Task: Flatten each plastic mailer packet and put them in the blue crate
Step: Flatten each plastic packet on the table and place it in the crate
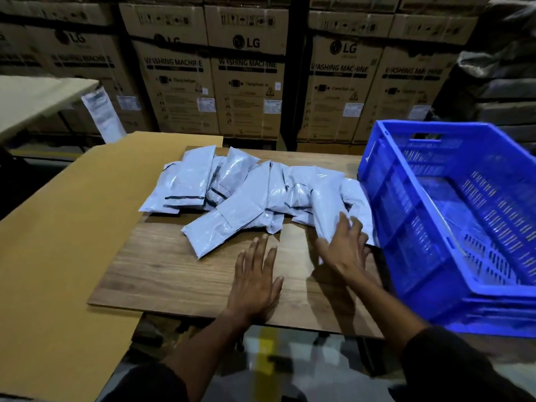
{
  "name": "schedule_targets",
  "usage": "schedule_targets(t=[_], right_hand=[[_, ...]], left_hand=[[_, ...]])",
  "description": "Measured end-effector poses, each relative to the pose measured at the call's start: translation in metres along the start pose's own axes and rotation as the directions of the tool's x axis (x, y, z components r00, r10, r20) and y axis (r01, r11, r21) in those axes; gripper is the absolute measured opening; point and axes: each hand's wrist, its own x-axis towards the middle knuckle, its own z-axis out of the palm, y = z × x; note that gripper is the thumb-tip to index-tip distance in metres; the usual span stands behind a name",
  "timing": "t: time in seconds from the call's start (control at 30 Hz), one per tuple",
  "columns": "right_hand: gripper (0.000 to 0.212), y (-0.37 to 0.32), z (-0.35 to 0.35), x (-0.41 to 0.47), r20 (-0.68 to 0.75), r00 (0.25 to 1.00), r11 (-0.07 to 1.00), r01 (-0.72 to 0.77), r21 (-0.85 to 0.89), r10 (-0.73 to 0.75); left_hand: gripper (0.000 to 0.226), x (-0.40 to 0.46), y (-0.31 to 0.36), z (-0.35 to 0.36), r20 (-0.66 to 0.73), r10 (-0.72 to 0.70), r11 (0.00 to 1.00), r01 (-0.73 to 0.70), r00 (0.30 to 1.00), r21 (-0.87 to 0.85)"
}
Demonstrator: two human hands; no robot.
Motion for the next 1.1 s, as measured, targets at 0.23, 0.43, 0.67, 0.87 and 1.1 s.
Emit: schedule_targets(t=[0.23, 0.43, 0.67, 0.87, 1.1], right_hand=[[0.084, 0.052, 0.009, -0.067, 0.238, 0.84, 0.858, 0.512, -0.05, -0.487], [0.076, 0.056, 0.011, -0.057, 0.429, 0.624, 0.636, 0.759, -0.135, -0.653], [0.075, 0.031, 0.045, -0.082, 0.273, 0.825, 0.811, 0.551, -0.197, -0.495], [0.059, 0.04, 0.053, -0.085, 0.218, 0.834, 0.754, 0.551, -0.359, -0.506], [0.06, 0.044, 0.058, -0.087, 0.239, 0.833, 0.749, 0.554, -0.364, -0.499]], left_hand=[[0.062, -0.009, 0.007, -0.016, -0.142, 0.221, 0.975, -0.22, 0.965, 0.021], [0.05, -0.013, 0.021, -0.007, -0.148, 0.34, 0.94, -0.341, 0.929, 0.017], [0.056, 0.002, 0.038, -0.01, 0.063, 0.129, 0.99, -0.132, 0.99, 0.041], [0.054, -0.006, 0.034, -0.002, 0.1, 0.119, 0.992, -0.122, 0.988, 0.03], [0.055, -0.019, 0.036, 0.004, 0.053, 0.094, 0.995, -0.094, 0.994, 0.01]])
